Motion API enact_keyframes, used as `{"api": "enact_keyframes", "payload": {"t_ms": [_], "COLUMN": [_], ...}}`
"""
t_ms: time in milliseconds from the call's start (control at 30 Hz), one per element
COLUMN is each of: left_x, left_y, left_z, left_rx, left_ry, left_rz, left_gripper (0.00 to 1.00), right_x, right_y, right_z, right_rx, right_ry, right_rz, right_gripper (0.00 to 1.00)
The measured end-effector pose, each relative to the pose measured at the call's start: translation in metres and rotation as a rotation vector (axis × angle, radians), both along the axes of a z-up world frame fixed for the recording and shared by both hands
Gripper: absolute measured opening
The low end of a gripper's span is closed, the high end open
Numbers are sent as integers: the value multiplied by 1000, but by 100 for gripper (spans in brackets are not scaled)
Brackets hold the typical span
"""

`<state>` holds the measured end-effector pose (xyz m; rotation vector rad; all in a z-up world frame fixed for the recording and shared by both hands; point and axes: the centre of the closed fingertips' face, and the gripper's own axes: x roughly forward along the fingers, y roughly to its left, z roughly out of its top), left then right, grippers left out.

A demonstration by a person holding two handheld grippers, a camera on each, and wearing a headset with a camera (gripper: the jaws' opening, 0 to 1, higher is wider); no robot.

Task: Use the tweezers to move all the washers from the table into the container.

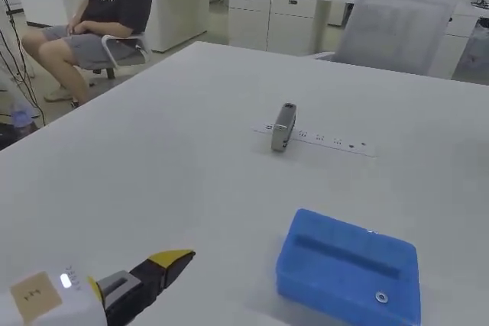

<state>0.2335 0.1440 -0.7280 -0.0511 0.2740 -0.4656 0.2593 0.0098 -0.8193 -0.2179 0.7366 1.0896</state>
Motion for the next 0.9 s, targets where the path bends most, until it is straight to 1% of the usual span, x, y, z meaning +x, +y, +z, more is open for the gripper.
{"api": "enact_keyframes", "payload": {"t_ms": [67,167,267,300,333,467,567,600,633,700,767,833,900], "left_x": [0,0,0,0,0,0,-1,-1,-1,-1,-1,-1,-1], "left_y": [0,0,0,0,0,0,0,0,1,0,0,0,0], "left_z": [0,-1,-1,-1,-1,-2,-1,-1,-1,-1,-1,0,0], "left_rx": [1,5,9,10,12,17,14,12,12,12,12,13,11], "left_ry": [1,2,2,2,3,5,3,3,3,1,1,1,-1], "left_rz": [-2,-1,-1,-2,-2,-2,-1,-1,0,-1,-3,-4,-3], "left_gripper": [72,71,71,71,71,70,70,70,70,70,70,70,70], "right_x": [-1,-4,-6,-8,-9,-10,-8,-9,-9,-6,-2,3,10], "right_y": [1,3,6,7,8,10,8,8,8,7,5,2,0], "right_z": [0,0,0,0,0,0,0,1,2,9,15,20,27], "right_rx": [-4,-20,-50,-66,-78,-105,-102,-87,-80,-54,-42,-42,-24], "right_ry": [-2,-25,-69,-97,-115,-137,-140,-124,-119,-118,-120,-122,-131], "right_rz": [5,24,63,90,103,113,104,99,95,73,60,50,30], "right_gripper": [4,4,4,3,3,3,3,3,3,3,3,3,3]}}
